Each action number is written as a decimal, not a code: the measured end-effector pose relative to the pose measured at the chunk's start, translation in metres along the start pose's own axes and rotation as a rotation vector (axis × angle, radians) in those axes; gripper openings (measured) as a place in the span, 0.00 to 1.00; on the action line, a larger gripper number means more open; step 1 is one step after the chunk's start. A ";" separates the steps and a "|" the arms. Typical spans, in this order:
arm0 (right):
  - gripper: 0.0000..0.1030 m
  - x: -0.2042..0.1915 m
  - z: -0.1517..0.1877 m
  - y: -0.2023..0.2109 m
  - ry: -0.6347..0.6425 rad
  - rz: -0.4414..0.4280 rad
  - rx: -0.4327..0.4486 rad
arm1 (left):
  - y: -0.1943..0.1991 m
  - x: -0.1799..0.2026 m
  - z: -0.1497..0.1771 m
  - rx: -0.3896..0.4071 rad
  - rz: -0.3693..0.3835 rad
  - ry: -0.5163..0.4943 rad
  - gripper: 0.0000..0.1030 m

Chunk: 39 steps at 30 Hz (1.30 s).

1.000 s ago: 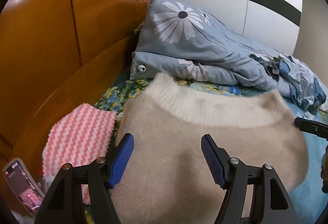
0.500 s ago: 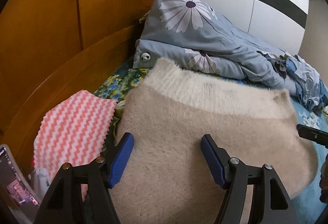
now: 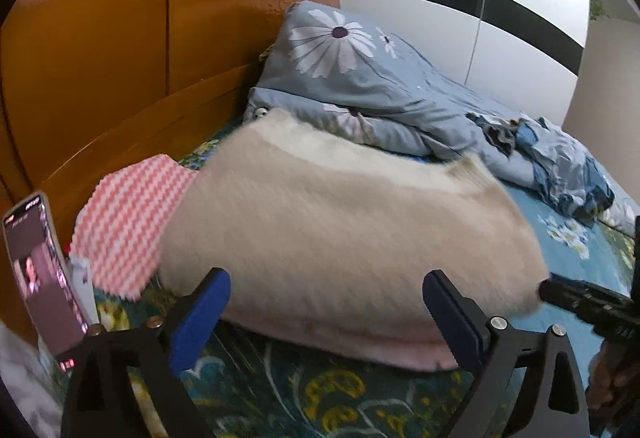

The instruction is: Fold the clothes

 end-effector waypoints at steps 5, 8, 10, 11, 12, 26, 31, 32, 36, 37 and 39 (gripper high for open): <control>0.42 -0.011 0.023 0.001 0.051 0.057 0.013 | 0.002 0.008 0.026 -0.026 -0.024 -0.012 1.00; 0.42 -0.014 0.032 -0.001 0.061 0.069 0.009 | 0.002 0.011 0.040 -0.043 -0.037 -0.020 1.00; 0.42 -0.016 0.039 -0.003 0.070 0.080 0.004 | 0.002 0.012 0.040 -0.046 -0.042 -0.030 1.00; 0.42 -0.017 0.042 -0.004 0.076 0.087 0.004 | 0.003 0.014 0.039 -0.038 -0.041 -0.037 1.00; 0.42 -0.019 0.045 -0.006 0.081 0.092 0.005 | 0.003 0.015 0.039 -0.032 -0.045 -0.045 1.00; 0.48 -0.024 0.066 -0.027 0.110 0.171 -0.017 | -0.018 0.000 0.084 -0.016 -0.131 0.035 1.00; 0.59 -0.022 0.070 -0.031 0.103 0.188 -0.018 | -0.016 -0.008 0.084 0.051 -0.153 0.066 1.00; 0.60 -0.021 0.070 -0.032 0.102 0.191 -0.018 | -0.016 -0.009 0.084 0.059 -0.149 0.070 1.00; 0.66 -0.019 0.071 -0.033 0.097 0.202 -0.018 | -0.016 -0.008 0.084 0.060 -0.159 0.064 1.00; 0.68 -0.019 0.072 -0.033 0.095 0.203 -0.017 | -0.017 -0.008 0.084 0.060 -0.163 0.062 1.00; 0.72 -0.018 0.072 -0.033 0.095 0.202 -0.017 | -0.018 -0.006 0.083 0.057 -0.165 0.049 1.00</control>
Point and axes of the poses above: each gripper's, at about its wrist camera, not at the fingertips, and y roughly against the way its jaws point, x to its right, z to its underside, the point moved 8 cm from there along -y, roughly the way its jaws point, and after that the axes turned 11 degrees about z, right-handed, at the moved point
